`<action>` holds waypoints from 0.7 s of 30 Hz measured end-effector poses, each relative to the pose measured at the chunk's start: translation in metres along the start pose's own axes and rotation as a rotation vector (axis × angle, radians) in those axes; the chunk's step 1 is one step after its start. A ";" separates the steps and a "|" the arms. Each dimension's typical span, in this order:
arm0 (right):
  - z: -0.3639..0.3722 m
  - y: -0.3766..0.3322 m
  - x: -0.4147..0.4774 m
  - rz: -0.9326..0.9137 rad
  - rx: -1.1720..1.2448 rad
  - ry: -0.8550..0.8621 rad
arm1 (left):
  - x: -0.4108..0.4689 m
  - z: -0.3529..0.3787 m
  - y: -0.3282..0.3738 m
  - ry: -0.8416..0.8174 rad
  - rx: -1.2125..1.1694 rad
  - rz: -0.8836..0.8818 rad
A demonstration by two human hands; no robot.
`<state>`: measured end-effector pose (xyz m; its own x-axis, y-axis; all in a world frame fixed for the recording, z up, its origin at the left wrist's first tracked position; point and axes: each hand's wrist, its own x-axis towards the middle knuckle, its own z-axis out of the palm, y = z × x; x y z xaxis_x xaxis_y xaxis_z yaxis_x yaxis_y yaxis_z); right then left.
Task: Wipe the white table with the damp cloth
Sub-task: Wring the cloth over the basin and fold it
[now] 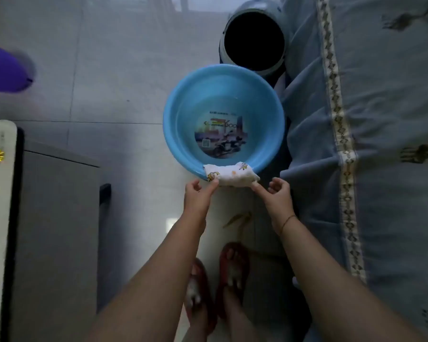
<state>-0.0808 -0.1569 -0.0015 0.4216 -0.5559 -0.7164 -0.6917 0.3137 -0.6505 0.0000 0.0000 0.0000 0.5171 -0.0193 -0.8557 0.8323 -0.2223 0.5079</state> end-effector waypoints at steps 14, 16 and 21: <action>0.025 0.015 0.040 -0.079 0.060 -0.095 | 0.039 0.031 -0.019 0.073 0.000 0.021; 0.022 0.005 0.031 -0.109 0.020 -0.128 | 0.029 0.029 -0.011 0.085 0.026 0.071; 0.019 -0.040 -0.006 -0.126 -0.012 -0.215 | -0.011 0.011 0.028 0.099 0.064 0.259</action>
<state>-0.0450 -0.1515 0.0242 0.6191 -0.4134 -0.6677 -0.6322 0.2421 -0.7360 0.0157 -0.0166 0.0227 0.7307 0.0109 -0.6826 0.6569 -0.2837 0.6986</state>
